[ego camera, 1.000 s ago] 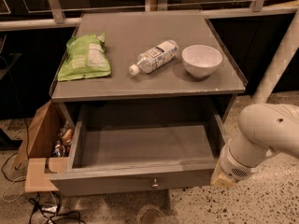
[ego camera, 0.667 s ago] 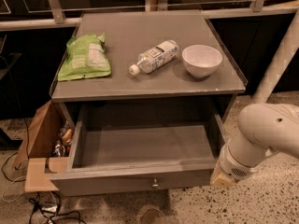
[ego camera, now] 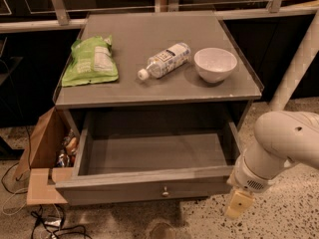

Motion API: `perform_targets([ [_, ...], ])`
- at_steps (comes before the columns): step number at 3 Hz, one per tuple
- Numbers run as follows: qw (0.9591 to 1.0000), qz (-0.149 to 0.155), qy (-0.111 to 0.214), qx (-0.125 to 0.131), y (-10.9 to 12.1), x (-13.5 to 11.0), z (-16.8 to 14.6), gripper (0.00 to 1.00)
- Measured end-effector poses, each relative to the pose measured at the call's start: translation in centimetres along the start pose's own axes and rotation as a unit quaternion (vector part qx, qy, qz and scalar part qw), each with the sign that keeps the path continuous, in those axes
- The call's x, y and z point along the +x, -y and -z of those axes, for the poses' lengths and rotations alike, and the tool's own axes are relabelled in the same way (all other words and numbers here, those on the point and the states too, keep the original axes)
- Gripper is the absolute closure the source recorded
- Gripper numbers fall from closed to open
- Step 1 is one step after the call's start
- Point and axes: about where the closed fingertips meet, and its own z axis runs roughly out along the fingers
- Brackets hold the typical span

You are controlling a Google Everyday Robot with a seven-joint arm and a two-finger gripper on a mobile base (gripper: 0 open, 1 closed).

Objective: Close top drawer

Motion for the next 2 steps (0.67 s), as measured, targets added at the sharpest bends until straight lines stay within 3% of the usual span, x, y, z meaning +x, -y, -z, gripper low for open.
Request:
perform_targets([
  [2,1.0000,0.000,0.000,0.000,0.00,0.00,0.00,0.00],
])
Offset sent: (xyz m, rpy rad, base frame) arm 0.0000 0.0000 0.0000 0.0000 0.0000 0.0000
